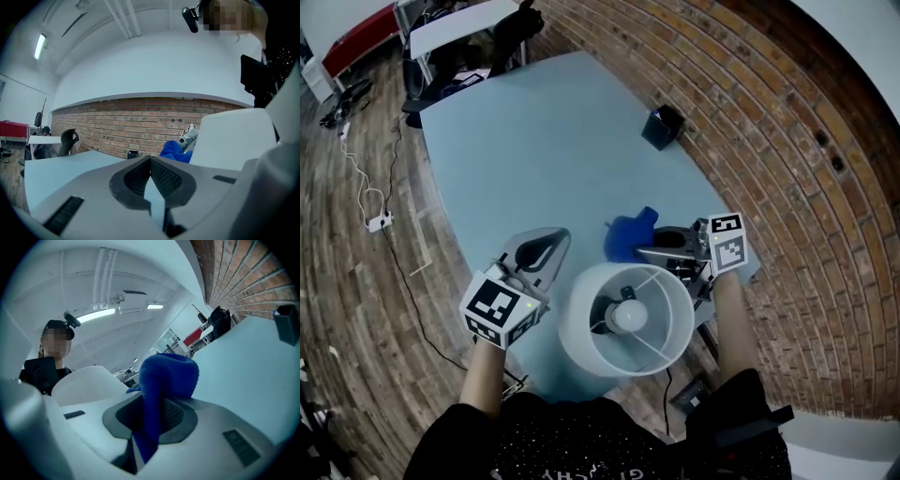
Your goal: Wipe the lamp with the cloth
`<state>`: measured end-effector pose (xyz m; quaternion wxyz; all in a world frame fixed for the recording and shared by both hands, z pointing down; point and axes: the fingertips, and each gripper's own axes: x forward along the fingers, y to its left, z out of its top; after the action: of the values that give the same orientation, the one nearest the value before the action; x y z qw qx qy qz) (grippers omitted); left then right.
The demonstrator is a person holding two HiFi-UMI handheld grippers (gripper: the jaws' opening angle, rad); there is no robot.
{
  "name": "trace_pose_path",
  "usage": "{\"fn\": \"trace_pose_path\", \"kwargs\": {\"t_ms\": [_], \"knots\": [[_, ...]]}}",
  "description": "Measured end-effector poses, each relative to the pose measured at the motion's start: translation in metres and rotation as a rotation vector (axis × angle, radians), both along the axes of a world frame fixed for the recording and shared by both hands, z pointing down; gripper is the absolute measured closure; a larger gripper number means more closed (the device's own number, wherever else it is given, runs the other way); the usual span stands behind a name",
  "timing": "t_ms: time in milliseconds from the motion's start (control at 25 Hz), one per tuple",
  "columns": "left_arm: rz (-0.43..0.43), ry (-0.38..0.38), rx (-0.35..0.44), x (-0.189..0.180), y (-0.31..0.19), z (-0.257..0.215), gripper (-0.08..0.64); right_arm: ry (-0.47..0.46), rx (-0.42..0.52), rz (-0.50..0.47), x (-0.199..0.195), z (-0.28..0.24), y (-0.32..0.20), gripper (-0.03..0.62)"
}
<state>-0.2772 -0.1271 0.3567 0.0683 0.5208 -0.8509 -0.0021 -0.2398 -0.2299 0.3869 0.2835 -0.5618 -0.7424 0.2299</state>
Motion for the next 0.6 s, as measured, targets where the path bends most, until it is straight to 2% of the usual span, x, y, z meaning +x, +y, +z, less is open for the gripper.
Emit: {"fn": "trace_pose_path", "kwargs": {"t_ms": [160,280,440,600], "knots": [[0.009,-0.010,-0.009,0.006,0.001,0.003,0.552,0.044,0.071,0.021,-0.005,0.021,-0.001,0.518],[0.073,-0.005,-0.014,0.005,-0.001,0.004,0.552,0.005,0.153,0.115,-0.007,0.009,-0.005,0.518],[0.235,0.000,0.014,-0.010,-0.014,0.005,0.551,-0.120,0.250,0.287,-0.013,-0.054,-0.005,0.518],[0.470,-0.015,0.056,-0.018,-0.032,-0.001,0.552,-0.213,0.332,0.530,-0.014,-0.123,-0.002,0.518]]}}
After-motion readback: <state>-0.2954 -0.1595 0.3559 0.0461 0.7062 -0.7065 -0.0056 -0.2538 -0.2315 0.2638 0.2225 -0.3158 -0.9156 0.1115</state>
